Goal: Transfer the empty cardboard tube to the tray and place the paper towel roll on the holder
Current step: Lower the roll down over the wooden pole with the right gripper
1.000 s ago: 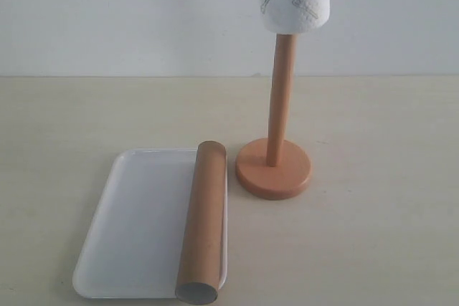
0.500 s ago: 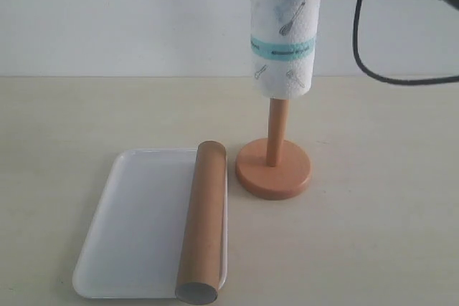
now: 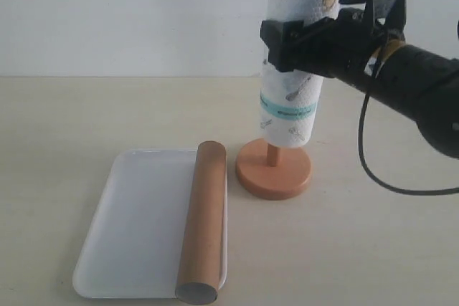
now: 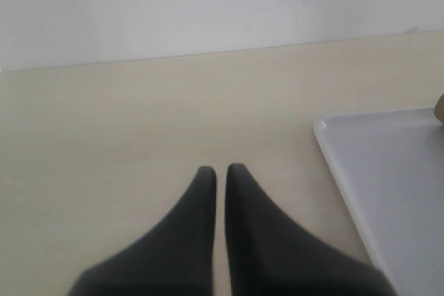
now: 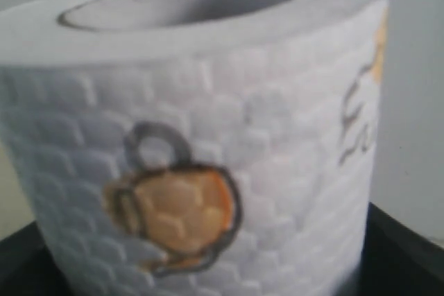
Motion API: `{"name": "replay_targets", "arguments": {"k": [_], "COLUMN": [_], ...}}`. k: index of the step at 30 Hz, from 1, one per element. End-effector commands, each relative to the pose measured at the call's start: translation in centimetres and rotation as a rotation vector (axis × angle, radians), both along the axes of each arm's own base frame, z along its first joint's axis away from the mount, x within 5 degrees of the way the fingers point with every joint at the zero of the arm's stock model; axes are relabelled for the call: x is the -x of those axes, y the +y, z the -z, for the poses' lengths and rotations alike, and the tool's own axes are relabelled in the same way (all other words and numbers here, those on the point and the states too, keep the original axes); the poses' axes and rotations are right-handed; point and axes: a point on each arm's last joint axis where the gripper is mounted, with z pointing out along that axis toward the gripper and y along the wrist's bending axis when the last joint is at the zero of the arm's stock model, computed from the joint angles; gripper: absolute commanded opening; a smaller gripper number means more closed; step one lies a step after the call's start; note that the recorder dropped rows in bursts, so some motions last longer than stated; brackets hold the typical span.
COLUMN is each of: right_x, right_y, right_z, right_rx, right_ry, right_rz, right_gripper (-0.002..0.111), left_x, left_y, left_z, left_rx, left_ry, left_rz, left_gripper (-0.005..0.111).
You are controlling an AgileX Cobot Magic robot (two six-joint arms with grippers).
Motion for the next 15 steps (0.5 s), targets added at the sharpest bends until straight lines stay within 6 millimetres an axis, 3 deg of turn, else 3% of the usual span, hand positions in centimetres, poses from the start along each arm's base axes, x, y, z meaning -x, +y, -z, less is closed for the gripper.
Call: {"name": "replay_targets", "arguments": {"k": [1,10,15], "right_x": [0.0,-0.7,-0.7], "right_y": [-0.1,0.2,0.3], "right_z": [1.9,5.2,5.4], "right_rx": [0.007,0.042,0.057], "right_ry": [-0.02,0.043,0.025], "right_rz": [0.0,-0.005,-0.015], "right_gripper": [0.0,0.0,0.0], "left_x": [0.0,0.0,0.0], "left_y": [0.0,0.0,0.0], "left_z": [0.1,0.1,0.1], "left_rx": [0.012,0.012,0.012], "left_ry": [0.001,0.001,0.001], "left_rz": [-0.004,-0.004,-0.004], "left_gripper": [0.004,0.004,0.004]}}
